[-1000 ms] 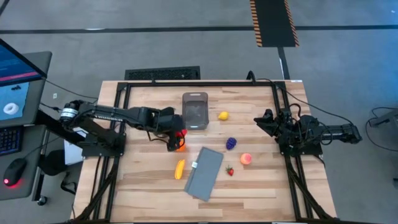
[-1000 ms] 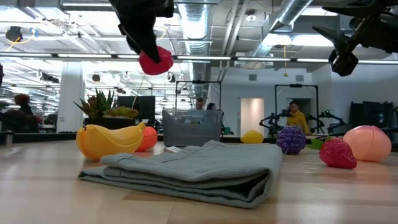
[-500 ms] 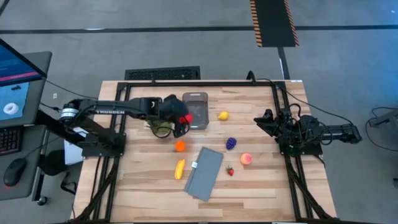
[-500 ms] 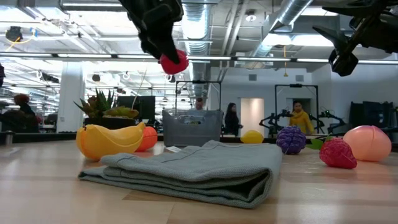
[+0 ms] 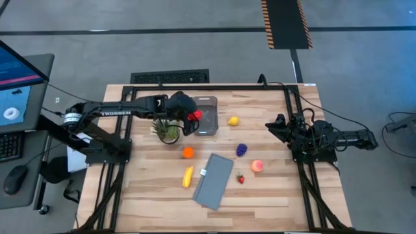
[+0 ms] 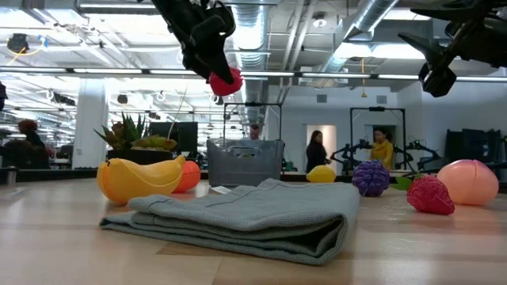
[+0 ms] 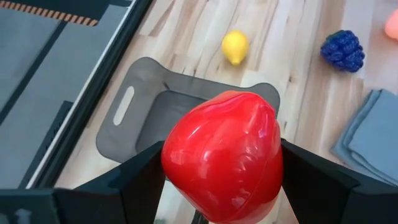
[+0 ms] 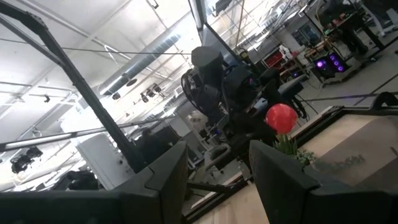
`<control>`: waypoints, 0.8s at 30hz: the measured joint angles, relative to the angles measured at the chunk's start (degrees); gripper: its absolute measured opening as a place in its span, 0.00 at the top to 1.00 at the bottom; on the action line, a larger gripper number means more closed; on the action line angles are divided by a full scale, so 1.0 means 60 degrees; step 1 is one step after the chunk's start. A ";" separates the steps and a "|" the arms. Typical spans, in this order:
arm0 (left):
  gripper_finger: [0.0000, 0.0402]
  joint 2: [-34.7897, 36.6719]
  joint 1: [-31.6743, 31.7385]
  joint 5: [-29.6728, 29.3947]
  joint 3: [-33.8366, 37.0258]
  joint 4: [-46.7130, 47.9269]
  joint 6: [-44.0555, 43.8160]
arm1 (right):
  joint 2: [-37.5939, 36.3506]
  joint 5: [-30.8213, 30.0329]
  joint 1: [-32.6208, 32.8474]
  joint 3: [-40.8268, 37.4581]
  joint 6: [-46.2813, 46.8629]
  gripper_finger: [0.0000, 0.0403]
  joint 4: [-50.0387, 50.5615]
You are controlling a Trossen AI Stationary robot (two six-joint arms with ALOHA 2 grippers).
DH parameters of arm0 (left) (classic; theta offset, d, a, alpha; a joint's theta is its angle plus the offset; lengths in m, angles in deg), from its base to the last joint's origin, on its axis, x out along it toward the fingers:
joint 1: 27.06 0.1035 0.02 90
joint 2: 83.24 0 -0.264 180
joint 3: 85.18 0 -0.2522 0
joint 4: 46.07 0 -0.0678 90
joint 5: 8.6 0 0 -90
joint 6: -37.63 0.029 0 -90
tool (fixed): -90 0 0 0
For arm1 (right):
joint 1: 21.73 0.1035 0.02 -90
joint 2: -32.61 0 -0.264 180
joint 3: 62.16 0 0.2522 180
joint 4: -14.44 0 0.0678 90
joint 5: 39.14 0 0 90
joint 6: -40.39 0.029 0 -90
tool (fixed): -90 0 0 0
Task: Pick and placing Produce into tupperware
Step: Put the red apple into the black bin
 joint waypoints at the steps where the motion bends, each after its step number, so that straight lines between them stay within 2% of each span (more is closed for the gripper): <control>1: 0.32 0.0000 0.0028 0.0000 0.0000 0.0000 0.0049 | 0.0000 0.0000 0.0000 0.0000 0.0000 0.51 0.0000; 8: 0.32 -0.0012 0.0359 -0.0077 0.0279 -0.0680 0.0128 | 0.0003 0.0000 0.0000 0.0000 0.0000 0.51 -0.0002; 17: 0.32 -0.0884 0.0599 0.0256 0.0295 -0.1383 0.0094 | 0.0000 0.0001 0.0000 0.0000 0.0168 0.51 -0.0001; 24: 0.37 -0.1366 0.0811 0.0300 0.0284 -0.1864 0.0187 | -0.0001 0.0000 0.0061 0.0000 0.0244 0.51 -0.0009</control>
